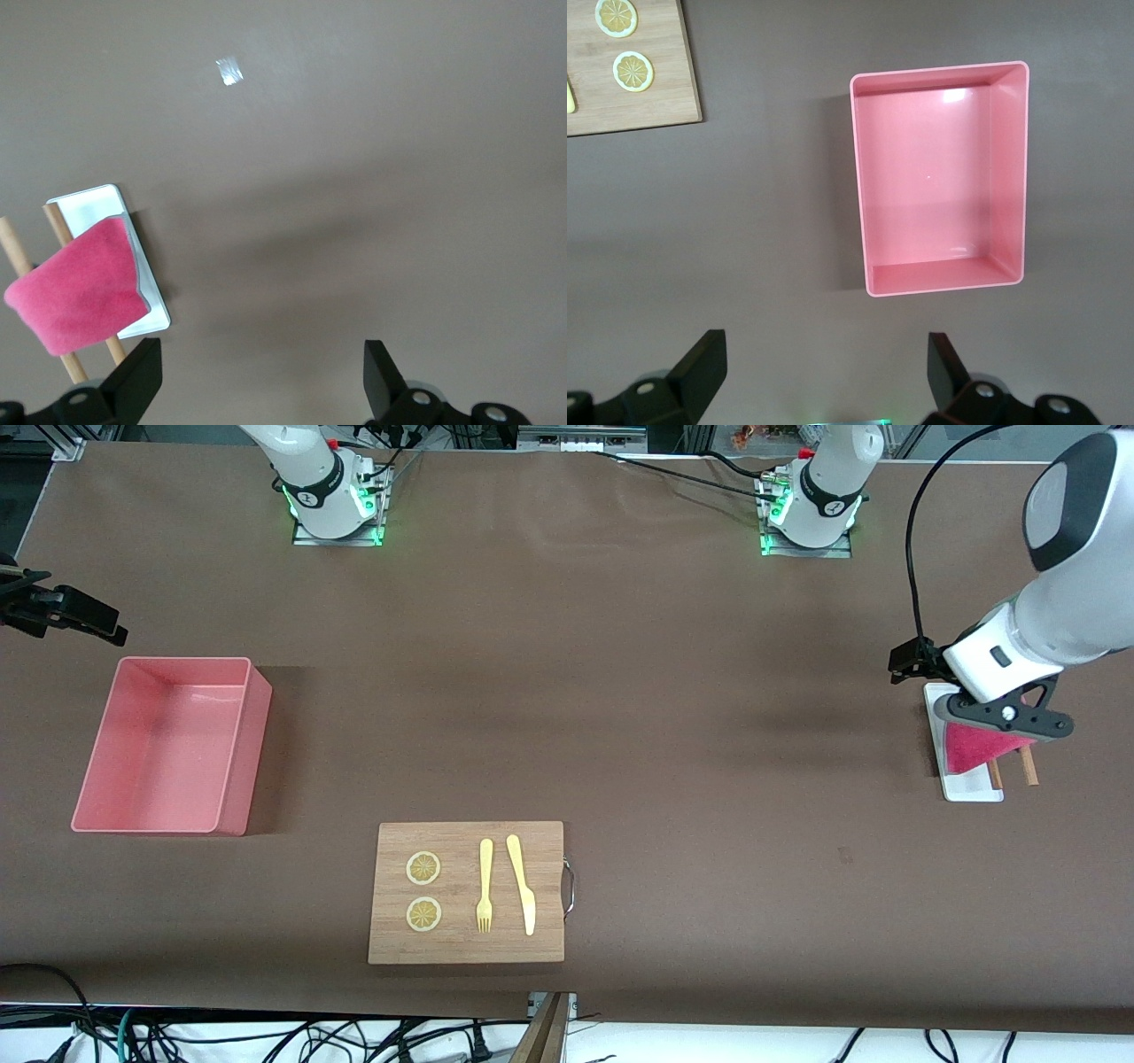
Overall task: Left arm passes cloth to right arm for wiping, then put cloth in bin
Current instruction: 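Lift the cloth off the holder with the left gripper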
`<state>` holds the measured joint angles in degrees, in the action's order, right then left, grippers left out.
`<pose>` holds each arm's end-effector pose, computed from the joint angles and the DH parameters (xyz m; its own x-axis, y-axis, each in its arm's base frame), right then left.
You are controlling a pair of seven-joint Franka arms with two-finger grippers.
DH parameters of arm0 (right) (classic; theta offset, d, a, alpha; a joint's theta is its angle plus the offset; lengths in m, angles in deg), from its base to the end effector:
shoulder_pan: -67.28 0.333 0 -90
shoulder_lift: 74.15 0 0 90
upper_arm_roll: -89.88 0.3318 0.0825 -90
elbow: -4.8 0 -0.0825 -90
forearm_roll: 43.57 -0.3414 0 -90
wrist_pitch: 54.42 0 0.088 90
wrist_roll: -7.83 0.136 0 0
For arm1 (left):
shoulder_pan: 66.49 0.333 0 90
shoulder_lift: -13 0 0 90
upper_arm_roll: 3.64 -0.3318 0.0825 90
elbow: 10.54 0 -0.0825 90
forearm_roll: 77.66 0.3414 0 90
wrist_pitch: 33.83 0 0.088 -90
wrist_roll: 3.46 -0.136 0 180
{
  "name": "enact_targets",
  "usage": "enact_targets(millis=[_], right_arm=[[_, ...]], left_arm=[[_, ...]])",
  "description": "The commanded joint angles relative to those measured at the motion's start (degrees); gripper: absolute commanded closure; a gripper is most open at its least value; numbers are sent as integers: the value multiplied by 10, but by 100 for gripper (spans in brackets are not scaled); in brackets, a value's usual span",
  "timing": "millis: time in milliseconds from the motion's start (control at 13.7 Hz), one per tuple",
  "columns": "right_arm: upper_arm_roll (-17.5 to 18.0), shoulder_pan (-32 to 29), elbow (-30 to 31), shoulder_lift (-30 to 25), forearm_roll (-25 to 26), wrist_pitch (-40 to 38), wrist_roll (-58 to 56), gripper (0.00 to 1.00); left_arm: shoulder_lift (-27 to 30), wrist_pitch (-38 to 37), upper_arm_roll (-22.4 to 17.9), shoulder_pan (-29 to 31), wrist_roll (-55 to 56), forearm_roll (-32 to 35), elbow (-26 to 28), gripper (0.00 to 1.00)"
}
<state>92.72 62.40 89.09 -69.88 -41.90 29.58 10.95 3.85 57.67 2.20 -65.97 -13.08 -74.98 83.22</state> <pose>0.5226 -0.0239 0.6063 0.9926 -0.0927 -0.0779 -0.0906 -0.9954 0.0297 0.5432 -0.0409 0.5013 0.9452 -0.2589 -0.1992 -0.2634 -0.9647 0.0039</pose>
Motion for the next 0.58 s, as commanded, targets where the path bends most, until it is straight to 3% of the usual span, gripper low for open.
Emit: enact_targets(millis=[0, 291, 510], right_arm=[[1, -2, -16, 9, 7, -4, -10, 0], [0, -4, -16, 18, 6, 4, -9, 0], [1, -2, -16, 18, 3, 11, -9, 0]], left_arm=[[-55, -8, -8, 0, -75, 26, -16, 0], [-125, 44, -8, 2, -152, 115, -17, 0], [-187, 127, -9, 31, -284, 169, -17, 0]])
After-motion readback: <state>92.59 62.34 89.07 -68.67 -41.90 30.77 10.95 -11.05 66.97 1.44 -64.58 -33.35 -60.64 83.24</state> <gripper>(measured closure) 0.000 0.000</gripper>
